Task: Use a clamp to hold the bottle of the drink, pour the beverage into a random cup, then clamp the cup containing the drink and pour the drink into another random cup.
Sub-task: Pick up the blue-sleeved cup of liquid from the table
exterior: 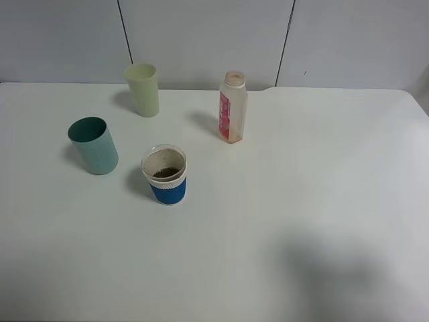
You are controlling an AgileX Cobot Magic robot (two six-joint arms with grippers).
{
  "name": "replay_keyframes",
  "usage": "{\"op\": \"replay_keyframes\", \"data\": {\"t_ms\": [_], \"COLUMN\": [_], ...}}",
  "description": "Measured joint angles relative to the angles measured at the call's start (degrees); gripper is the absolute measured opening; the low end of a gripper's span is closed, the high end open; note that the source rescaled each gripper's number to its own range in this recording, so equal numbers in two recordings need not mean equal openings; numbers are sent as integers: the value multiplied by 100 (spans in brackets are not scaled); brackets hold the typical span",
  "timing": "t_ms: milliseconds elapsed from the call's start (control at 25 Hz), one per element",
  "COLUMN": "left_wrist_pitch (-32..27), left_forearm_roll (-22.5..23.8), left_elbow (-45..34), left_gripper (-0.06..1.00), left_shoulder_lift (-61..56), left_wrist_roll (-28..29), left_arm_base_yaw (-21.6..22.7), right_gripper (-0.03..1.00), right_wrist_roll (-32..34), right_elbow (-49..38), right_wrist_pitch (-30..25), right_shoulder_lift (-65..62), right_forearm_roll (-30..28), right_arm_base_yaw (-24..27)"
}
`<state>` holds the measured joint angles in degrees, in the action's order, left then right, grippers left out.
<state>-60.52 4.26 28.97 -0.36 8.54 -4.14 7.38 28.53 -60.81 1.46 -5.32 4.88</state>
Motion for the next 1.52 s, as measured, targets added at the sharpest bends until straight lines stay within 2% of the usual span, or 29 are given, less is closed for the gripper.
{"op": "replay_keyframes", "data": {"t_ms": [360, 520, 640, 1520], "left_wrist_pitch": [0, 0, 0, 12], "left_forearm_roll": [0, 0, 0, 4], "left_elbow": [0, 0, 0, 11], "left_gripper": [66, 66, 66, 66], "left_shoulder_lift": [0, 0, 0, 0], "left_wrist_roll": [-6, -23, -23, -39], "left_arm_base_yaw": [-13, -488, -670, -685], "right_gripper": [100, 100, 100, 100], "right_wrist_roll": [0, 0, 0, 0], "right_elbow": [0, 0, 0, 0], "right_wrist_pitch": [0, 0, 0, 0], "right_shoulder_lift": [0, 0, 0, 0], "right_forearm_roll": [0, 0, 0, 0], "right_arm_base_yaw": [0, 0, 0, 0]}}
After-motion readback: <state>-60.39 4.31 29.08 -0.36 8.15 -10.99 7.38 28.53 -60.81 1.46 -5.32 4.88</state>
